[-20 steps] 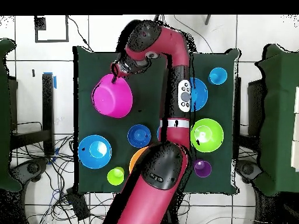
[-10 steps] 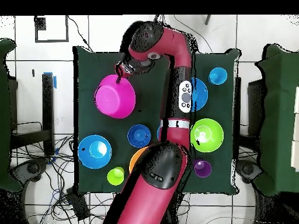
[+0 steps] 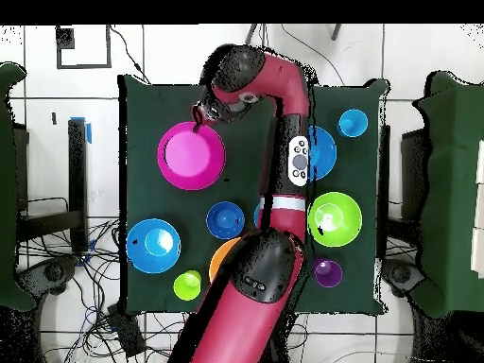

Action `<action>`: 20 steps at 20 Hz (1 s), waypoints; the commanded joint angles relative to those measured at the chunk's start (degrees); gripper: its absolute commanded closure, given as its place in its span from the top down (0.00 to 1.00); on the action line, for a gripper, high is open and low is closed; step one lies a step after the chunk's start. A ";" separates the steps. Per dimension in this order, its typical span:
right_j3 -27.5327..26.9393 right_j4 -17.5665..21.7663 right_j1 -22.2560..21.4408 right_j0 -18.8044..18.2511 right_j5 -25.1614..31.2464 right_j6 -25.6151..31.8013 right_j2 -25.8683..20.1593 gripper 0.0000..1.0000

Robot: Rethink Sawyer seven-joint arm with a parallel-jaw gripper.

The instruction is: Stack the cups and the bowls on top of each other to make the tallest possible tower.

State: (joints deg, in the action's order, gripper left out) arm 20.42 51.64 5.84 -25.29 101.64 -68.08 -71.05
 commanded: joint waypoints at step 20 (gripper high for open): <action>2.67 4.69 -0.32 -2.31 -14.23 17.51 4.23 1.00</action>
State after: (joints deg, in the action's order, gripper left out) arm 20.15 53.73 7.85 -26.78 93.16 -64.08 -71.52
